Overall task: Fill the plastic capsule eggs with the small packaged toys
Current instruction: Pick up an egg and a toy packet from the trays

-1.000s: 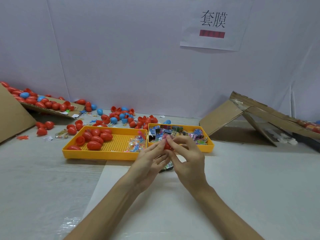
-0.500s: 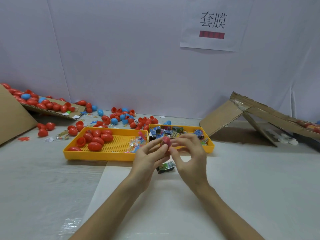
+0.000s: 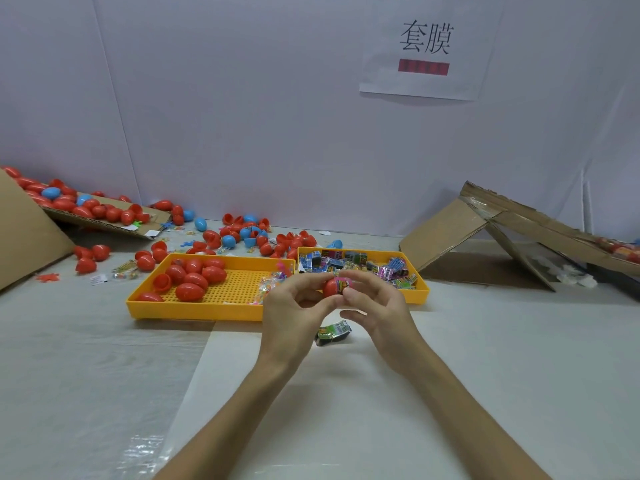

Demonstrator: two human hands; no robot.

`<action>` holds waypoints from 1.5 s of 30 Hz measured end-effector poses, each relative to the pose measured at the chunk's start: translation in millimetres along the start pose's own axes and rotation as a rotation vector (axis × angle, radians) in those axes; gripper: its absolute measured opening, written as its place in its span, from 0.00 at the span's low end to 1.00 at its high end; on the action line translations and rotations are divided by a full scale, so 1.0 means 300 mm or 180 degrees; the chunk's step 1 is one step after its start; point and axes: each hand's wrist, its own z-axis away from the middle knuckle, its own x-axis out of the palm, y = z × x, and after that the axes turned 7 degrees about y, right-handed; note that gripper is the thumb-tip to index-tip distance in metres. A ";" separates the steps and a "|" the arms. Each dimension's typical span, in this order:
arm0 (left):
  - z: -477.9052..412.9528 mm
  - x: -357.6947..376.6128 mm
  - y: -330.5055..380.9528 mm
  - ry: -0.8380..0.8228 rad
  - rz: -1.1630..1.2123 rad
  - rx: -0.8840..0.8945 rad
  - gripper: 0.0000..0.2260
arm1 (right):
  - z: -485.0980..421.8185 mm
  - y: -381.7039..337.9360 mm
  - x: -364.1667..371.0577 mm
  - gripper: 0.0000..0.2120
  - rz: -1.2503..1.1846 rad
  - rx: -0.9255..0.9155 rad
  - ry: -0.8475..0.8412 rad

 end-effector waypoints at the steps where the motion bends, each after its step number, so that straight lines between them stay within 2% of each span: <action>1: 0.001 -0.001 0.001 0.0008 0.0003 0.0018 0.14 | 0.000 0.001 -0.001 0.15 -0.0003 0.0007 -0.0004; 6: 0.005 0.002 0.007 -0.0132 0.0244 -0.0159 0.13 | 0.001 0.005 -0.008 0.13 0.0186 -0.0130 0.0013; 9: 0.002 0.003 0.008 -0.0201 0.0399 -0.0390 0.11 | 0.003 0.006 -0.005 0.15 0.0282 -0.0246 0.0022; 14: -0.003 -0.003 0.003 -0.0339 0.1184 -0.1378 0.13 | 0.006 0.005 0.002 0.14 0.0550 -0.0567 0.0022; 17: -0.009 -0.012 0.006 -0.0643 0.1586 -0.1930 0.14 | 0.006 0.007 0.001 0.12 0.0955 -0.0873 0.0159; 20: -0.015 -0.016 0.019 -0.0894 0.1704 -0.2060 0.16 | 0.010 0.007 0.000 0.12 0.1367 -0.1238 0.0282; 23: -0.015 -0.014 0.021 -0.0793 0.1708 -0.2051 0.19 | 0.012 0.014 0.001 0.15 0.1650 -0.1562 0.0160; 25: -0.015 -0.018 0.020 -0.0789 0.1963 -0.2121 0.19 | 0.011 0.016 0.004 0.17 0.1464 -0.1474 0.0066; 28: -0.017 -0.027 0.027 -0.0926 0.2467 -0.2221 0.18 | 0.010 0.003 0.008 0.17 0.0804 -0.0852 0.0176; 31: -0.014 -0.024 0.035 -0.0995 0.2665 -0.2230 0.18 | 0.004 0.001 -0.003 0.19 0.0520 -0.0460 0.0145; 36: -0.008 -0.010 0.036 -0.0917 0.2617 -0.2199 0.18 | 0.004 -0.001 -0.005 0.12 0.0428 -0.0566 0.0155; 41: -0.006 -0.004 0.030 -0.0903 0.2625 -0.2188 0.16 | 0.006 -0.003 -0.009 0.12 0.0473 -0.0654 0.0186; 43: -0.009 -0.006 0.029 -0.0921 0.2602 -0.2180 0.17 | 0.007 -0.005 -0.007 0.11 0.0371 -0.0577 0.0116; 45: -0.011 -0.010 0.027 -0.0968 0.2586 -0.2139 0.19 | 0.010 -0.010 -0.003 0.14 0.0125 -0.0384 -0.0040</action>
